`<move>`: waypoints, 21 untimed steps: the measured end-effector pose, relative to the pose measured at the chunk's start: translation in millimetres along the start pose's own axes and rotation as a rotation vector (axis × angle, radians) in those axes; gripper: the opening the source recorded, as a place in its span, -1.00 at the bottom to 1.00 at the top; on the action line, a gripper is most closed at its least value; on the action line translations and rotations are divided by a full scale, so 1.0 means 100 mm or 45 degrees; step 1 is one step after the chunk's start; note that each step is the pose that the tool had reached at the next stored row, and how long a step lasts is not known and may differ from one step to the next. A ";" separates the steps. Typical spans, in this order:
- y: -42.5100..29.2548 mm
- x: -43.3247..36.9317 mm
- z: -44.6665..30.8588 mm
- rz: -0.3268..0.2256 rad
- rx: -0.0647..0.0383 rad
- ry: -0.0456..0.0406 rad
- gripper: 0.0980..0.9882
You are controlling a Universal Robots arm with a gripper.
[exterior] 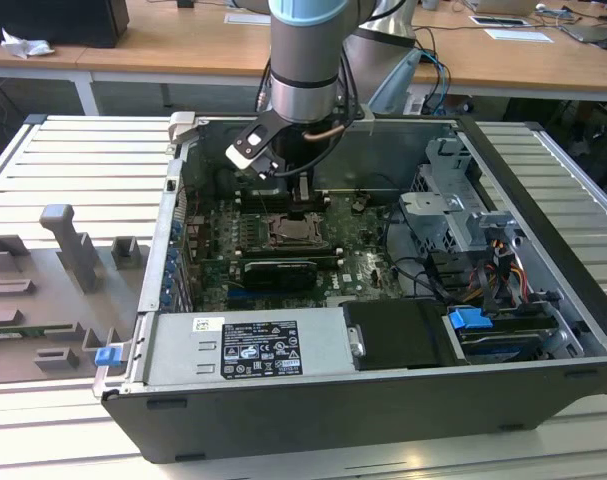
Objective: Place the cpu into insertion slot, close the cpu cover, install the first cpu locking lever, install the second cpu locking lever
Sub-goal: 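Install the first cpu locking lever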
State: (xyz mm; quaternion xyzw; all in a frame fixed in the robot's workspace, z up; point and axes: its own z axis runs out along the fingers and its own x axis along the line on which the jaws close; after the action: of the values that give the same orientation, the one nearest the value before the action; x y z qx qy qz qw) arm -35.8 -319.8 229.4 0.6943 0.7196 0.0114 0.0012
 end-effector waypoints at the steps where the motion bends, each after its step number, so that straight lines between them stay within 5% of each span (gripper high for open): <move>1: -0.004 0.000 0.001 0.000 0.000 0.000 -0.98; 16: -0.009 0.002 -0.094 0.000 0.000 -0.001 -0.98; 21: -0.005 0.005 -0.314 0.000 0.000 -0.003 -0.98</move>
State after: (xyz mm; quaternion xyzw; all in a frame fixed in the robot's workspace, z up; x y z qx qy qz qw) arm -36.9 -319.8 260.8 0.6943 0.7196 0.0105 0.0020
